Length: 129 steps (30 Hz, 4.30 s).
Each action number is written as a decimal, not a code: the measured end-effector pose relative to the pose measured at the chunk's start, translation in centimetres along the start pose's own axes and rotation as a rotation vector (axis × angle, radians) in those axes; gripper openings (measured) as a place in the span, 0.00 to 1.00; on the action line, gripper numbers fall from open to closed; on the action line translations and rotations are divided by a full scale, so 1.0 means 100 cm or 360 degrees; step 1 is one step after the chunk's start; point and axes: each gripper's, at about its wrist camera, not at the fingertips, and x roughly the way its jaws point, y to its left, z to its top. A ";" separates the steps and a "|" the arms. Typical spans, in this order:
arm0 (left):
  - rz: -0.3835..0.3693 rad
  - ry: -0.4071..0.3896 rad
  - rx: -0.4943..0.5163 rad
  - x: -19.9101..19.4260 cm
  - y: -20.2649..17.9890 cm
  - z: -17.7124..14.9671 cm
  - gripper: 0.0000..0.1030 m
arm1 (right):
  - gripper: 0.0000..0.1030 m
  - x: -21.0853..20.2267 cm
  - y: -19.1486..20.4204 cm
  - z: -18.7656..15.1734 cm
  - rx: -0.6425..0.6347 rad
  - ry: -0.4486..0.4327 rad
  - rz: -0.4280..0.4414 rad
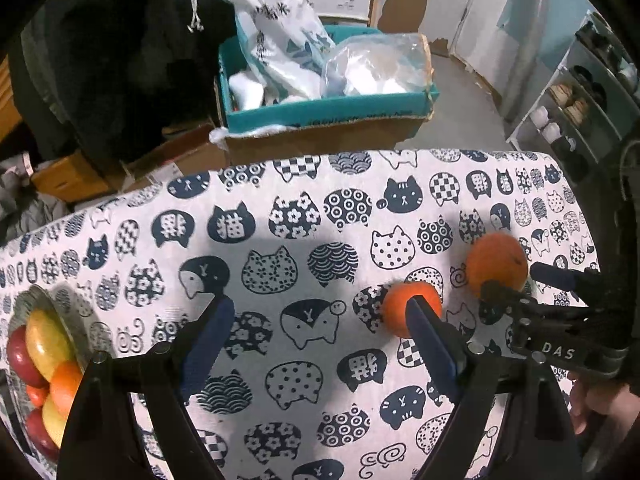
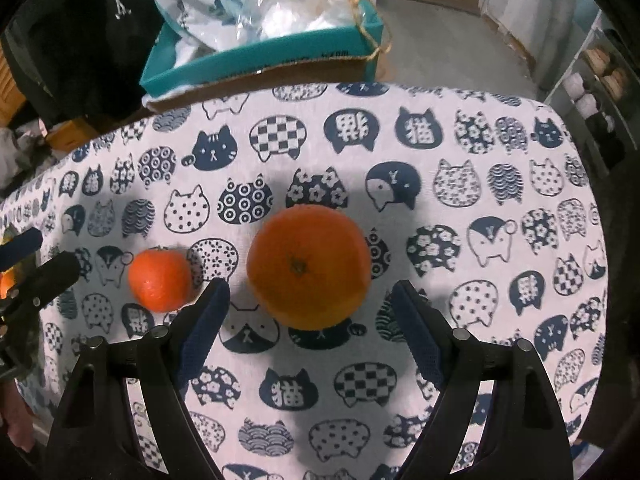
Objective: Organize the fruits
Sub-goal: 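Grasp a small orange with left tool while right tool grasps the other orange, then lift both oranges and carry them toward the green bowl with both tools, then lower the orange into the bowl with left tool while right tool lowers its orange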
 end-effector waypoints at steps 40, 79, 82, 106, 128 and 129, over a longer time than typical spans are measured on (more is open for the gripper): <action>-0.0109 0.0198 0.0157 0.053 -0.060 -0.013 0.58 | 0.63 -0.025 -0.047 -0.035 0.0146 -0.0088 -0.0098; -0.0118 -0.0297 0.0154 -0.112 -0.024 -0.028 0.43 | 0.63 -0.141 0.021 -0.037 -0.0061 -0.0466 0.0005; -0.0131 -0.0335 0.0146 -0.127 -0.020 -0.031 0.43 | 0.63 -0.152 0.029 -0.039 -0.0087 -0.0497 0.0017; -0.0041 -0.0533 0.0012 -0.210 0.052 -0.063 0.43 | 0.63 -0.204 0.120 -0.049 -0.0383 -0.0640 0.0201; 0.0086 -0.0517 -0.0277 -0.218 0.154 -0.086 0.43 | 0.63 -0.190 0.226 -0.036 -0.0638 -0.0580 0.0367; 0.0089 -0.0513 -0.0288 -0.217 0.158 -0.087 0.43 | 0.63 -0.188 0.233 -0.035 -0.0653 -0.0570 0.0375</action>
